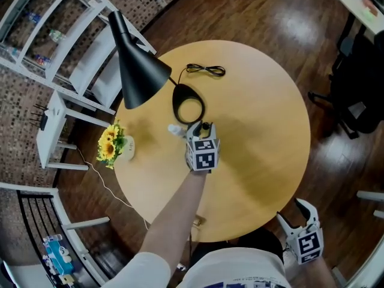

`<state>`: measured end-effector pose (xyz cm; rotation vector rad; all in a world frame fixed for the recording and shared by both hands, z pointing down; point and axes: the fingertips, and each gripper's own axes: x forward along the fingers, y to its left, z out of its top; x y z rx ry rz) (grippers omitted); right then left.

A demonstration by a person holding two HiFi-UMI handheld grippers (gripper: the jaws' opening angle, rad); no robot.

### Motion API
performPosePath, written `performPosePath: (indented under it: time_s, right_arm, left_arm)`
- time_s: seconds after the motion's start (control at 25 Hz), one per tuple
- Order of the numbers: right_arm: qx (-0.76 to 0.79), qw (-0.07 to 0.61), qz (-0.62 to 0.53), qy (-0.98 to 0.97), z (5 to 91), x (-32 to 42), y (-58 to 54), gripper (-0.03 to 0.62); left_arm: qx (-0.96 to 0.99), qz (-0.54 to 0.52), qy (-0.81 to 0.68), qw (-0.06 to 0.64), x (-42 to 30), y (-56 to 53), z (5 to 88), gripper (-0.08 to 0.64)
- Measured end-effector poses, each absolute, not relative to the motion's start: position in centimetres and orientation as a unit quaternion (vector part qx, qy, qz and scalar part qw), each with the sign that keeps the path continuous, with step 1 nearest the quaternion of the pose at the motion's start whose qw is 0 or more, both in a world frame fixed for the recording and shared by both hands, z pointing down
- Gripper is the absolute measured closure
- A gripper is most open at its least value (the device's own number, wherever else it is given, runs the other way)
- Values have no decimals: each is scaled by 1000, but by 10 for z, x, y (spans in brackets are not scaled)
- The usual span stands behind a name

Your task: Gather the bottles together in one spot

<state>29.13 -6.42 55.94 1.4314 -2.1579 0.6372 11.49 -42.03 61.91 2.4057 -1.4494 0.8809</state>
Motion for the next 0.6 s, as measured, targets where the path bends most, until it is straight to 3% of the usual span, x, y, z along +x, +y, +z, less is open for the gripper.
performPosePath:
  time_s: [0.28,0.6]
  right_arm:
    - [516,226,211,-799,552,278,-63,302]
    - [490,214,172,-828,521,223,-63,302]
  left_arm:
    - [841,243,-478,69,119,-369,558,408]
    - [866,164,-457,120,52,-255,467,408]
